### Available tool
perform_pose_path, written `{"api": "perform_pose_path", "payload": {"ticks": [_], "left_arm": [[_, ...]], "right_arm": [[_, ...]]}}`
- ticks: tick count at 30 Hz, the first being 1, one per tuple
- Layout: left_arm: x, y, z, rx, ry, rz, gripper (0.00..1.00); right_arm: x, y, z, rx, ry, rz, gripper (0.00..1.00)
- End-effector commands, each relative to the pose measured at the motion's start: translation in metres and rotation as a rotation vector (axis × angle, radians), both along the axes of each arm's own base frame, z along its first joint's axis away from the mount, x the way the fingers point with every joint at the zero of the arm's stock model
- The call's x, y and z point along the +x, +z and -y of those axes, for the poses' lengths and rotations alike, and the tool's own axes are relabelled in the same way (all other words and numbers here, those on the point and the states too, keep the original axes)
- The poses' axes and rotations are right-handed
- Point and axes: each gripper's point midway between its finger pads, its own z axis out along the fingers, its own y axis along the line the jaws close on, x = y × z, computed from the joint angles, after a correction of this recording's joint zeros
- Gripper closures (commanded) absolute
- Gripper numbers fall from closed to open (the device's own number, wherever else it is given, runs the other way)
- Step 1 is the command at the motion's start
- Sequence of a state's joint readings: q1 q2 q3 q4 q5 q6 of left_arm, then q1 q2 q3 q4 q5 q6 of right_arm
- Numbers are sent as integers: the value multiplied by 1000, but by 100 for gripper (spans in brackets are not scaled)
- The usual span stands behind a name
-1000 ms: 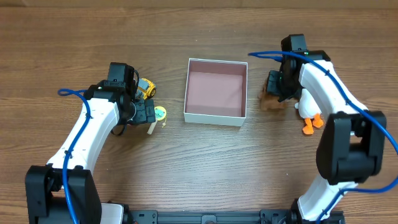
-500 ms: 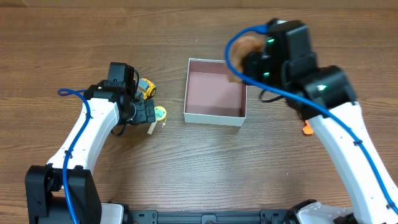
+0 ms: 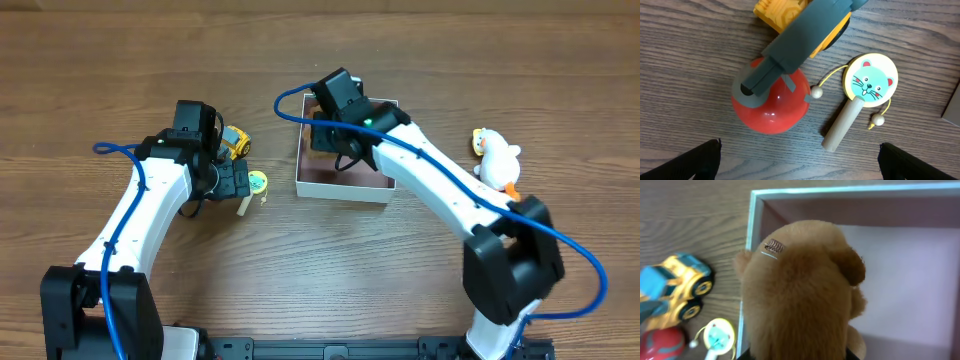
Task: Pack container
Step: 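Carry the brown plush into the white box and release it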
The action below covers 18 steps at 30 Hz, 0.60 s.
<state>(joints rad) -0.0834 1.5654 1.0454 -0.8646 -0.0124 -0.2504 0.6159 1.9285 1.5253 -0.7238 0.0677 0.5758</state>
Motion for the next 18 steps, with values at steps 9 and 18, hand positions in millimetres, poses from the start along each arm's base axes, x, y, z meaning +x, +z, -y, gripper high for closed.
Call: {"api": "perform_pose_path", "payload": {"ticks": [9, 18], "left_arm": [[6, 4, -2, 10, -19, 14, 0], [6, 4, -2, 10, -19, 14, 0]], "right_arm": [[-1, 3, -10, 21, 77, 10, 25], [0, 73, 11, 31, 79, 154, 25]]}}
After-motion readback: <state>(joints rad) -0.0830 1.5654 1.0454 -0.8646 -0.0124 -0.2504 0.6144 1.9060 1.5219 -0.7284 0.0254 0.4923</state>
